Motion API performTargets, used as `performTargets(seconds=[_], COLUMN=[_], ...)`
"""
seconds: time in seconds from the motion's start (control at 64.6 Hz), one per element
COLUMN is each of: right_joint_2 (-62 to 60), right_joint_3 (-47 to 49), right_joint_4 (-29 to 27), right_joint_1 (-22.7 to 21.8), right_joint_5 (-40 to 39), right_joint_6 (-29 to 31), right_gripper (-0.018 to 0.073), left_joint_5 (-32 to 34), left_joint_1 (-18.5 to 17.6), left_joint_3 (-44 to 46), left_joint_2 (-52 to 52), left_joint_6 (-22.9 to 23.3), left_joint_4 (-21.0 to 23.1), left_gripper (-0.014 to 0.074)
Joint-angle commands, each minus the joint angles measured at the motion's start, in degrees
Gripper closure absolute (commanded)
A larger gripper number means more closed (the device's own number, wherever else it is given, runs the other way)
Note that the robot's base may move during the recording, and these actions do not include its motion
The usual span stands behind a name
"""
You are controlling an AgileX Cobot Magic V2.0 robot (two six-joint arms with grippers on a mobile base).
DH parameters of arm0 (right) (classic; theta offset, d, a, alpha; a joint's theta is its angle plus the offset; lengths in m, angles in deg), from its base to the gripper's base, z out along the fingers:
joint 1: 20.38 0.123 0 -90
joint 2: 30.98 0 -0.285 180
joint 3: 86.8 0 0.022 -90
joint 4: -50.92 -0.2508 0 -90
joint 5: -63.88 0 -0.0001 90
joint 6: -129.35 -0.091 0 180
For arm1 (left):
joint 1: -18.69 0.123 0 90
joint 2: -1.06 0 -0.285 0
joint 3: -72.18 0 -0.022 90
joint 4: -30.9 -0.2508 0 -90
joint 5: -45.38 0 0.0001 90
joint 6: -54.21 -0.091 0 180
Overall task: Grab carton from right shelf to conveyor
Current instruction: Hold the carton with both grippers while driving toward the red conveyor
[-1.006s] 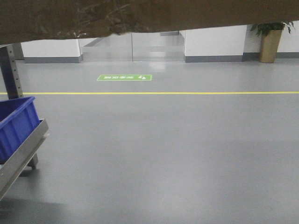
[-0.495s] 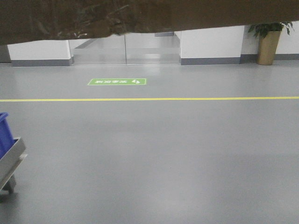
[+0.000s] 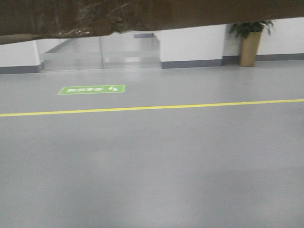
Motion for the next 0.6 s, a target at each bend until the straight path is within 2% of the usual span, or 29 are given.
performTargets(seconds=[0.0,0.449,0.588], right_joint_2=[-0.43,-0.43,-0.43], right_joint_3=[0.21,0.21,0.21], right_joint_4=[-3.40,-3.40,-3.40], right_joint_1=[0.33,0.33,0.33], right_joint_5=[-5.76,-5.98,-6.01], right_joint_6=[1.28,1.28,1.28], right_gripper=[0.0629,0.0629,0.0629], left_joint_5=[2.99,2.99,2.99], left_joint_1=[-0.75,-0.75,-0.75], left_joint_3=[0.51,0.51,0.51], left_joint_2=[0.24,0.24,0.24], left_joint_6=[-0.19,-0.19,-0.19], left_joint_4=[4.16,1.88,-1.54], left_gripper=[0.0610,0.0610,0.0610])
